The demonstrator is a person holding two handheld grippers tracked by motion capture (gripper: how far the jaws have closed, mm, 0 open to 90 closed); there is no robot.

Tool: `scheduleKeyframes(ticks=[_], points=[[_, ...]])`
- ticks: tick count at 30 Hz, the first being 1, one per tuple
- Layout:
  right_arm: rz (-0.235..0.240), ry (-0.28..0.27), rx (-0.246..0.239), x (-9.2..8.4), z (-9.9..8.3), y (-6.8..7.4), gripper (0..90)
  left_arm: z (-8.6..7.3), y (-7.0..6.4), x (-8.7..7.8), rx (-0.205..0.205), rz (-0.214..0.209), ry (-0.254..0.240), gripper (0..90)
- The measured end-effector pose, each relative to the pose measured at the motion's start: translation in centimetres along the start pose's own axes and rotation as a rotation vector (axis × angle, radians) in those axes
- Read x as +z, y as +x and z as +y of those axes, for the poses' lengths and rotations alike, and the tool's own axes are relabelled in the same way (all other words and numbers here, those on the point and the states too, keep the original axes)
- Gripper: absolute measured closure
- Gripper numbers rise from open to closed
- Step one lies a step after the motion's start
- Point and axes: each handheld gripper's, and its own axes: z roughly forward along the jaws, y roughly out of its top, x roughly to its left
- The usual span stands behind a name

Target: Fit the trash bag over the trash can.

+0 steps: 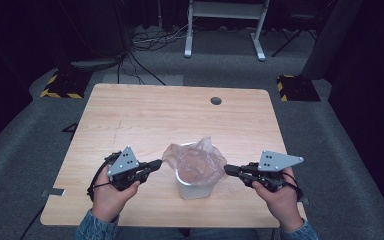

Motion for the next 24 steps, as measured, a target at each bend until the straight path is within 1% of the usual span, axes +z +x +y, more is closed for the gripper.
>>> scheduleKeyframes(ticks=[1,2,3,4,5,6,7,8,9,10,11,13,14,16,17,18,19,20,21,24], points=[[0.001,0.003,0.011,0.2,-0.4,-0.1,88.5,-0.2,0.0,0.2,0.009,0.001,0.008,90.0],[0.001,0.000,0.014,0.2,-0.5,-0.1,83.3,-0.3,-0.2,0.4,-0.001,-0.024,-0.001,90.0],[-0.001,-0.009,0.024,0.3,-0.5,-0.2,71.9,-0.2,-0.2,0.4,-0.010,-0.035,-0.022,90.0],[-0.009,-0.024,0.030,0.3,-0.4,-0.2,62.7,0.0,-0.2,0.2,-0.030,-0.037,-0.058,83.4],[-0.022,-0.044,0.030,0.1,-0.2,-0.3,57.3,0.3,-0.2,-0.1,-0.024,-0.028,-0.094,71.1],[-0.022,-0.058,0.027,-0.1,0.1,-0.4,52.3,0.7,-0.2,-0.4,-0.039,-0.036,-0.124,64.7],[-0.012,-0.073,0.026,-0.4,0.4,-0.5,46.7,1.0,-0.2,-0.8,-0.042,-0.047,-0.145,61.0],[-0.002,-0.089,0.027,-0.6,0.8,-0.6,42.2,1.3,-0.2,-1.1,-0.057,-0.062,-0.169,59.3],[0.002,-0.102,0.025,-0.8,1.2,-0.6,40.4,1.6,-0.1,-1.4,-0.064,-0.064,-0.193,56.1],[0.001,-0.113,0.019,-1.1,1.6,-0.6,39.6,1.9,-0.1,-1.6,-0.066,-0.054,-0.204,52.2],[-0.007,-0.120,0.012,-1.4,2.0,-0.7,38.3,2.1,0.0,-1.8,-0.059,-0.042,-0.206,50.8],[-0.031,-0.136,-0.001,-1.6,2.5,-0.8,36.5,2.5,0.2,-1.9,-0.059,-0.032,-0.208,50.3],[-0.036,-0.143,-0.003,-1.8,2.7,-0.8,37.1,2.9,0.3,-2.0,-0.060,-0.018,-0.213,49.1],[-0.057,-0.172,-0.002,-2.0,3.3,-1.1,38.3,3.5,0.5,-1.9,-0.070,-0.006,-0.213,48.5],[-0.068,-0.176,0.001,-2.1,3.6,-1.3,38.8,3.9,0.6,-1.8,-0.070,0.000,-0.207,48.4],[-0.077,-0.168,0.006,-2.0,3.9,-1.6,39.6,4.4,0.6,-1.6,-0.077,0.005,-0.205,48.1],[-0.089,-0.161,0.001,-1.8,4.2,-1.9,40.7,4.8,0.7,-1.3,-0.081,0.008,-0.201,47.8],[-0.099,-0.146,-0.006,-1.5,4.4,-2.1,40.7,5.1,0.6,-1.1,-0.089,0.001,-0.197,47.8],[-0.097,-0.134,-0.011,-1.2,4.6,-2.2,40.6,5.6,0.5,-0.6,-0.084,-0.009,-0.182,47.7],[-0.052,-0.089,-0.022,0.5,5.2,-2.2,40.2,6.3,0.2,0.6,-0.067,-0.022,-0.152,49.0]])
